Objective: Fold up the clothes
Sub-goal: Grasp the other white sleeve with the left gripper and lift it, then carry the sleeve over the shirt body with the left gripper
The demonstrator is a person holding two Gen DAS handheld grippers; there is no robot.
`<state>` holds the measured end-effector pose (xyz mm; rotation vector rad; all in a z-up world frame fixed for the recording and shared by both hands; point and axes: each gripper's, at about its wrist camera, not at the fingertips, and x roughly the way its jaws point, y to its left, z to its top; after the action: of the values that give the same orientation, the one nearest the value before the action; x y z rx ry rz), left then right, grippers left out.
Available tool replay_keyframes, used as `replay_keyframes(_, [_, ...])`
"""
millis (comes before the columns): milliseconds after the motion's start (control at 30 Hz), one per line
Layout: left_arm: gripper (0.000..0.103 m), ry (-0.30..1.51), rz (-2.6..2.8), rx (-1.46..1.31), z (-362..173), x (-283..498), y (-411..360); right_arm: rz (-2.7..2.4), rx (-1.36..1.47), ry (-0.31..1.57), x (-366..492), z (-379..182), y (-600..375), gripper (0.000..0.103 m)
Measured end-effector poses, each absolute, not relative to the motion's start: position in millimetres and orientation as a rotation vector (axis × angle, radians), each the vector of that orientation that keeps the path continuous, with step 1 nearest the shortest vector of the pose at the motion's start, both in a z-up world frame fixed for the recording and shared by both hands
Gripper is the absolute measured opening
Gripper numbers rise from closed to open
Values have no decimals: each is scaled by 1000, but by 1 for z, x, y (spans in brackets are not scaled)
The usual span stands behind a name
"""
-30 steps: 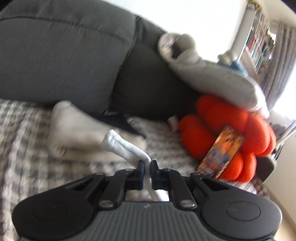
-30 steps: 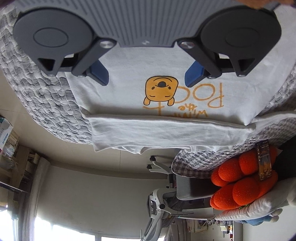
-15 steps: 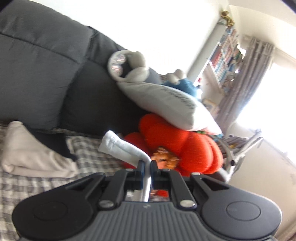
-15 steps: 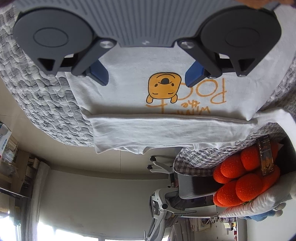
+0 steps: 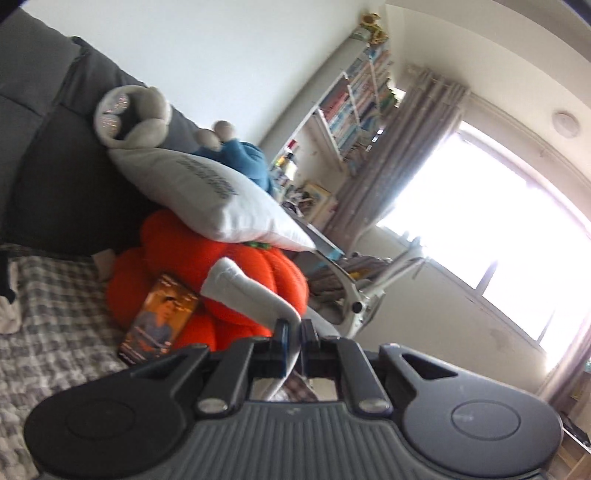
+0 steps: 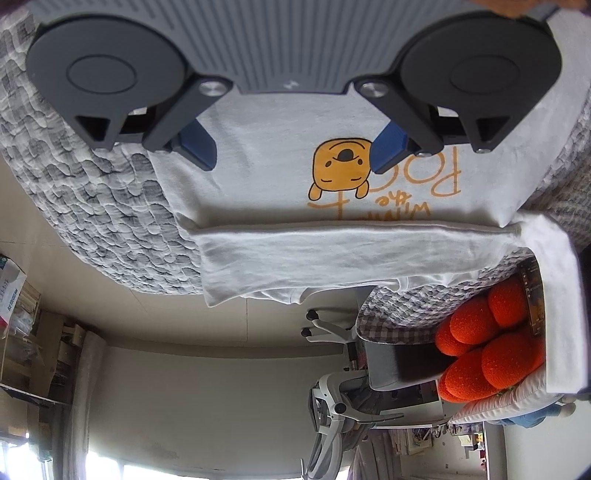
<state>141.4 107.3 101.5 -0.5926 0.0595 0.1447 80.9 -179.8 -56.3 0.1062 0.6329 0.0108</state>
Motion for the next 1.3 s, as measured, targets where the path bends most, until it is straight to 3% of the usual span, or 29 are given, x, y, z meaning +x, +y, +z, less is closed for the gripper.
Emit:
replay_keyframes(267, [7,84,29,-558,114,158,57,1,148,626,82,-53,-189,92])
replay_keyframes(633, [7,165,-80,-551,93,171,-5,-23,266,621,82,-48,-209,92])
replay_keyframes(1300, [7,496,-339,-462,-28,176,-89,-86,605,644,78,-45,-265,92])
